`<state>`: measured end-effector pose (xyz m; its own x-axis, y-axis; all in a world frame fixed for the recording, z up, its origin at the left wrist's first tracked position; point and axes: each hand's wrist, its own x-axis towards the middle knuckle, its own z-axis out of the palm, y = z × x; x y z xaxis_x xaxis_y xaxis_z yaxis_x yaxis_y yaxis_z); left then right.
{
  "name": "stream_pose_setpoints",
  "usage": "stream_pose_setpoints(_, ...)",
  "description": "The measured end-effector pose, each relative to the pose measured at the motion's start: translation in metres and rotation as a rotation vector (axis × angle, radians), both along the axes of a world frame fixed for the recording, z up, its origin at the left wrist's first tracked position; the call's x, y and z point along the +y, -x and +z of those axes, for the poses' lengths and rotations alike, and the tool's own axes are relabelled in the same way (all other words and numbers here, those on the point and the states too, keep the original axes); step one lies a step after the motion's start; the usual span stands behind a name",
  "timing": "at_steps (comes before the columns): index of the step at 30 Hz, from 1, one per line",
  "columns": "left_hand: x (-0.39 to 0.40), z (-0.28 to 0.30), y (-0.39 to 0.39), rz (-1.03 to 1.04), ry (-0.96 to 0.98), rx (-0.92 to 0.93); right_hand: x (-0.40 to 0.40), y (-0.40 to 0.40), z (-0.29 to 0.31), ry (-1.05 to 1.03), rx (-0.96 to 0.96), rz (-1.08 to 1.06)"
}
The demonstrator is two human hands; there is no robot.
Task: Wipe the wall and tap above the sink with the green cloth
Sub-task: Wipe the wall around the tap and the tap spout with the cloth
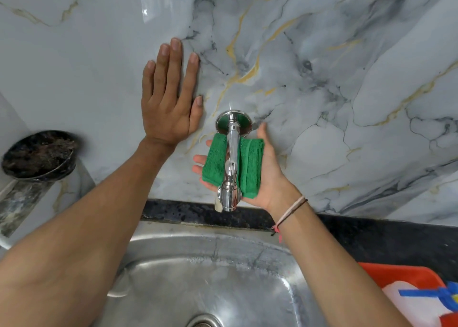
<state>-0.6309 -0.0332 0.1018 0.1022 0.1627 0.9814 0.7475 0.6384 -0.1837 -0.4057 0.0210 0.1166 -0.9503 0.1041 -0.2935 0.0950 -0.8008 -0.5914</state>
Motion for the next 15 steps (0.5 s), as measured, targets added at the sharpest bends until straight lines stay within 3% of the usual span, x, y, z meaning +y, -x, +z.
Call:
stream_pose_setpoints(4,0.0,0.001,-0.001,0.002,-0.006,0.002,-0.004,-0.007,-0.009,0.007,0.042,0.036)
stream_pose_setpoints(15,-0.002,0.002,-0.004,0.006,0.002,0.003,-0.022,-0.052,-0.034,-0.312,-0.067,0.059)
